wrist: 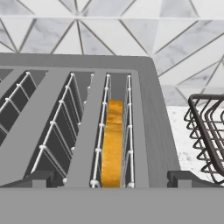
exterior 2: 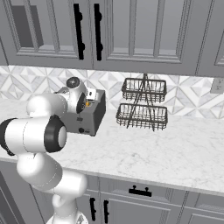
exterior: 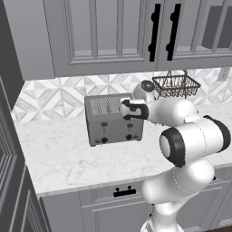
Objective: Start the toaster. Once the lever pops up, take the bread to the plate on the dining counter.
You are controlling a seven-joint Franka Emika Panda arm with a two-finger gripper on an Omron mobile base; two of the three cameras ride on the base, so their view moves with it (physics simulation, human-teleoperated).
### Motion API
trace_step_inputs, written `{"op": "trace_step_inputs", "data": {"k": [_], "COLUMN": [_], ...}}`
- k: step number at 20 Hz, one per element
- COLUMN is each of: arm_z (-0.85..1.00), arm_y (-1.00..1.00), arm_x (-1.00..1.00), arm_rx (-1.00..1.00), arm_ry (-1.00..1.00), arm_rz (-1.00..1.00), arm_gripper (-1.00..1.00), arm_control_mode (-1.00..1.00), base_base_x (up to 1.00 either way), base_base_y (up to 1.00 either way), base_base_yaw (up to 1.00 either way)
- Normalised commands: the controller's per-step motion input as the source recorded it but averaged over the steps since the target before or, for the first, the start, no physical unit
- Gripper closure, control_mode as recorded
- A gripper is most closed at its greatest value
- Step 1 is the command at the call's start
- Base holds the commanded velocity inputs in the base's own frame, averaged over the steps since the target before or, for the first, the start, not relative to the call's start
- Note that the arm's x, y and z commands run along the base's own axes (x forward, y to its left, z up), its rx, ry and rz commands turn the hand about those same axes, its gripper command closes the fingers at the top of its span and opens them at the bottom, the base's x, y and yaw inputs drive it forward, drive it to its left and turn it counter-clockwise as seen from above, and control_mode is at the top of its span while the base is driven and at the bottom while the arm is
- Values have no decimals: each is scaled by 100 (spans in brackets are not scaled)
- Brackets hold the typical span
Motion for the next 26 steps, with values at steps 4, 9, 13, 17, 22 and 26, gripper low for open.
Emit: {"op": "trace_step_inputs", "data": {"k": [4, 9, 13, 17, 22, 26], "arm_z": [0, 0, 0, 0, 0, 0], "arm_y": [0, 0, 0, 0, 0, 0], "arm_x": [0, 0, 0, 0, 0, 0], "arm_rx": [0, 0, 0, 0, 0, 0], "arm_ry": [0, 0, 0, 0, 0, 0], "arm_rz": [0, 0, 0, 0, 0, 0], "arm_gripper": [-100, -100, -100, -100, -100, -100], "arm_control_mode": [-100, -100, -100, -100, -100, -100], "base_base_x": [0, 0, 0, 0, 0, 0], "base_base_y": [0, 0, 0, 0, 0, 0], "base_base_yaw": [0, 0, 0, 0, 0, 0]}}
